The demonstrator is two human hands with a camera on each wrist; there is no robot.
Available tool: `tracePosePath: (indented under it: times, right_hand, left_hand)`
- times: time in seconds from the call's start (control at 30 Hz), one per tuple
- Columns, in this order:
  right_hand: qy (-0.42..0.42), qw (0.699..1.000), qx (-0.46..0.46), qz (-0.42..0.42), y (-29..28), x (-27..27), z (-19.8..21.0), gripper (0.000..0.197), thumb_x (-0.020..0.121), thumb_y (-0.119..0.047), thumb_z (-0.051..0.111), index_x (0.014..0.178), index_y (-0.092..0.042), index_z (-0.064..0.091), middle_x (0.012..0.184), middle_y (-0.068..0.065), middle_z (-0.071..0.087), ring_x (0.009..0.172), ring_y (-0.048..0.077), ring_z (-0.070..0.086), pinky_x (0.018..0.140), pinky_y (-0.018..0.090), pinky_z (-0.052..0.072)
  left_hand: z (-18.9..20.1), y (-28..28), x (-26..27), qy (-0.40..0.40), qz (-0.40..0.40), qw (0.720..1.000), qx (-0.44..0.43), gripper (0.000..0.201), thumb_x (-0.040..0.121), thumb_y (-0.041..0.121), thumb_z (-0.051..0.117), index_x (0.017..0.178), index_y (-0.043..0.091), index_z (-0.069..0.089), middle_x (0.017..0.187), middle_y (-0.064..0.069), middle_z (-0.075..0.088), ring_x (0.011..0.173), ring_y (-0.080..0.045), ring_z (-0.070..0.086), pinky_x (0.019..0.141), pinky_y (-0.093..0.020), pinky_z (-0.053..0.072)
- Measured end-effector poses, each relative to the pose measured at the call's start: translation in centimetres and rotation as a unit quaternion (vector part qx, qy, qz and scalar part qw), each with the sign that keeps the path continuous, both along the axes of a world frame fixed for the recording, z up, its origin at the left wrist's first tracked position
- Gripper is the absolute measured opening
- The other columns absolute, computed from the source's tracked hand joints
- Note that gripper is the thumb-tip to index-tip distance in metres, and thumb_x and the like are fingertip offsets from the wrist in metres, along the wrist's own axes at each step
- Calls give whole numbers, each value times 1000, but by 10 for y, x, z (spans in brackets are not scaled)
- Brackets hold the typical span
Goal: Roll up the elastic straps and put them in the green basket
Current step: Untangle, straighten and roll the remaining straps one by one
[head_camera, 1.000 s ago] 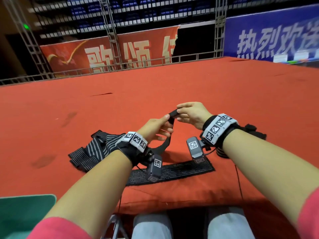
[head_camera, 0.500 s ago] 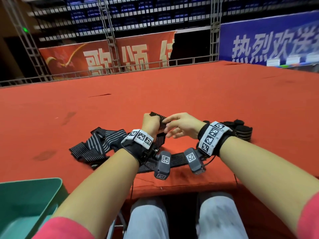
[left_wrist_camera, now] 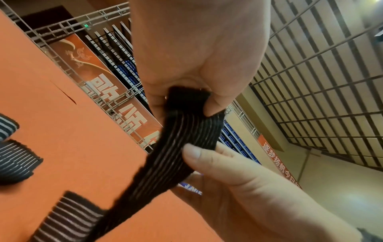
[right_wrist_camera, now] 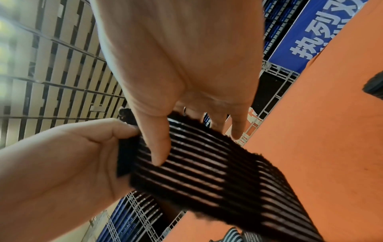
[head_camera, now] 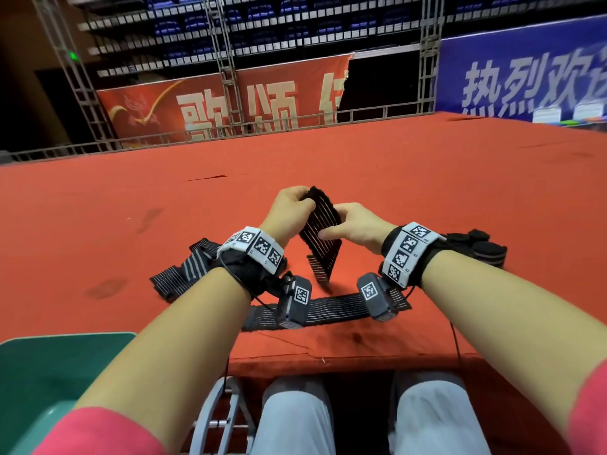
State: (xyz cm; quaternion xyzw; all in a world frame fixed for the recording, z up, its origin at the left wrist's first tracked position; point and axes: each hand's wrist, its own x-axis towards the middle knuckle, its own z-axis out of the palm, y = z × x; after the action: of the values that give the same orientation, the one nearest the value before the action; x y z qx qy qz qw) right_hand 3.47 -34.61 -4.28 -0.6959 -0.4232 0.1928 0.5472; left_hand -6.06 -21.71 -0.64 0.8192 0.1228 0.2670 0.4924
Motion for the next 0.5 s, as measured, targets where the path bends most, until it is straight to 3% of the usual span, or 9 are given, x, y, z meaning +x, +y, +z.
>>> tracePosePath:
  times: [0.1, 0.23, 0.33, 0.5]
  right_hand:
    - [-29, 998, -47, -10, 0, 6, -5, 24, 77, 4, 76, 100, 5, 69, 102, 18, 74, 94, 27, 72, 87, 42, 57]
    - [-58, 989, -133, 6, -10, 18, -13, 22, 77, 0, 79, 97, -2, 72, 100, 17, 74, 93, 31, 72, 84, 41, 58]
    - [-62, 980, -189, 1, -18, 29, -24, 14, 82, -8, 77, 95, -6, 73, 99, 19, 74, 90, 35, 72, 82, 45, 57]
    - [-97, 970, -219, -32, -29, 40, -39, 10, 89, -17, 72, 91, -8, 67, 88, 8, 72, 81, 23, 70, 81, 40, 57]
  left_hand:
    - [4, 12, -2, -53, 51, 997, -8, 23, 88, -3, 43, 82, 8, 61, 69, -4, 57, 58, -14, 53, 53, -26, 40]
    - [5, 36, -8, -93, 83, 992, -23, 27, 89, -4, 40, 86, 9, 63, 76, -6, 60, 68, -19, 56, 60, -31, 42]
    - [1, 55, -11, -99, 119, 988, -19, 27, 88, -3, 40, 82, 13, 61, 75, -5, 58, 70, -19, 55, 59, -31, 41]
    - [-20, 79, -14, -75, 178, 981, -2, 24, 91, 2, 40, 98, 12, 62, 86, -3, 64, 79, -20, 61, 65, -33, 48]
